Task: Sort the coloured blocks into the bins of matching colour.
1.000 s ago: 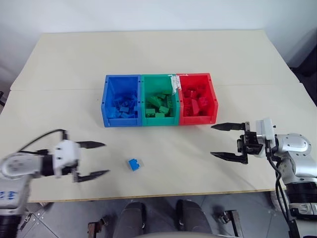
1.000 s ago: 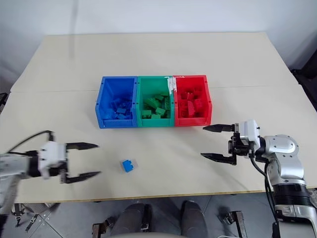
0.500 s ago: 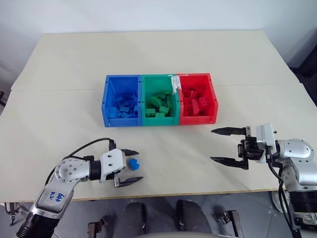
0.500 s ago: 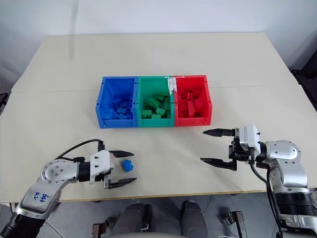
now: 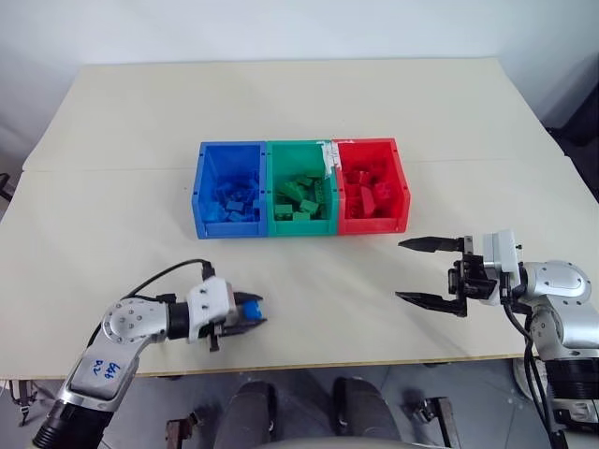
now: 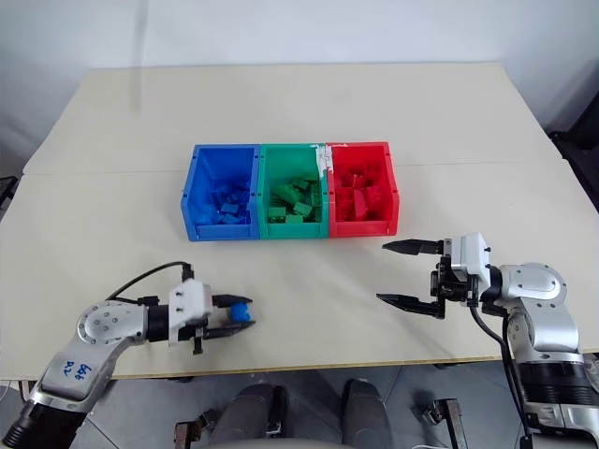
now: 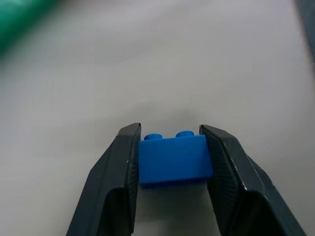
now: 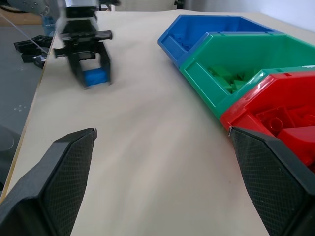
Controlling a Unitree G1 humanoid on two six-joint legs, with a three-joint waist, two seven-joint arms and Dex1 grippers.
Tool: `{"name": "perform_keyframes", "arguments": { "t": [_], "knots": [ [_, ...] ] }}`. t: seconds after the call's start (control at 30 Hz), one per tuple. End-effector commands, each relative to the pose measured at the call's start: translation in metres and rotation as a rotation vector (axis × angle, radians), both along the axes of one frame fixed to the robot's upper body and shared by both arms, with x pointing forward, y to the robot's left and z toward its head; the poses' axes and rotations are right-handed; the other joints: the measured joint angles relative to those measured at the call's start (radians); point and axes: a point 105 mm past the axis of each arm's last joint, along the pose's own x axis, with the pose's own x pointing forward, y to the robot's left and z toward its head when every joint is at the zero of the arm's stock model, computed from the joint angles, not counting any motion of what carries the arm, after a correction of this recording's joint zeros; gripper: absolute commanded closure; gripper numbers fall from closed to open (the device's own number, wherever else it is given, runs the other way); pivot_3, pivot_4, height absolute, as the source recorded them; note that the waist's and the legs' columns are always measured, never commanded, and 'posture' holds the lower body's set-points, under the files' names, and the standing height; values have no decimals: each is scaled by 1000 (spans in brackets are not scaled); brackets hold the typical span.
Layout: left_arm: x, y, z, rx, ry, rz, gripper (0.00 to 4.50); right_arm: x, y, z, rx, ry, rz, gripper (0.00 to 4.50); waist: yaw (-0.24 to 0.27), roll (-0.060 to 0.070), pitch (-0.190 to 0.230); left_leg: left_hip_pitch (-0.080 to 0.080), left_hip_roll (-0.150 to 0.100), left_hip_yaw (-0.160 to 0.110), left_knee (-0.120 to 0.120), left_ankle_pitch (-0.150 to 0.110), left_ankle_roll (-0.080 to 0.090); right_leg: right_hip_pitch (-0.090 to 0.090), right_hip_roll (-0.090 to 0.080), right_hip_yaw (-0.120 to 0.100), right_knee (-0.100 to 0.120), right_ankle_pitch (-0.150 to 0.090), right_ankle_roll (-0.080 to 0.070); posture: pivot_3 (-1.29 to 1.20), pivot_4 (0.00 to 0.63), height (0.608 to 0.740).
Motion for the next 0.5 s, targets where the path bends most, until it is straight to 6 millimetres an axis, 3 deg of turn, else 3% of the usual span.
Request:
{"name": "perform_keyframes", "arguments": {
  "t": [0.03, 0.3, 0.5],
  "knots": [
    [28, 14, 44, -77, -128, 121, 2974, 1, 2, 8, 8, -49, 4, 0, -1, 0, 0, 0, 0, 0, 0, 0, 0, 0, 0, 0, 0, 0, 0, 0, 150, 740],
    [99, 48, 84, -73, -178, 368, 2974, 4, 5, 8, 19, -62, 0, 0, -4, 0, 0, -1, -4, 2, 0, 0, 0, 0, 3, -1, 2, 0, 1, 0, 150, 740],
    [108, 44, 84, -66, -163, 323, 1055, 6, 7, 7, 26, -70, -1, 0, -4, -1, 1, -2, -4, 1, 0, 0, 0, 0, 3, -2, 0, 0, 1, 0, 150, 740]
  ]
}}
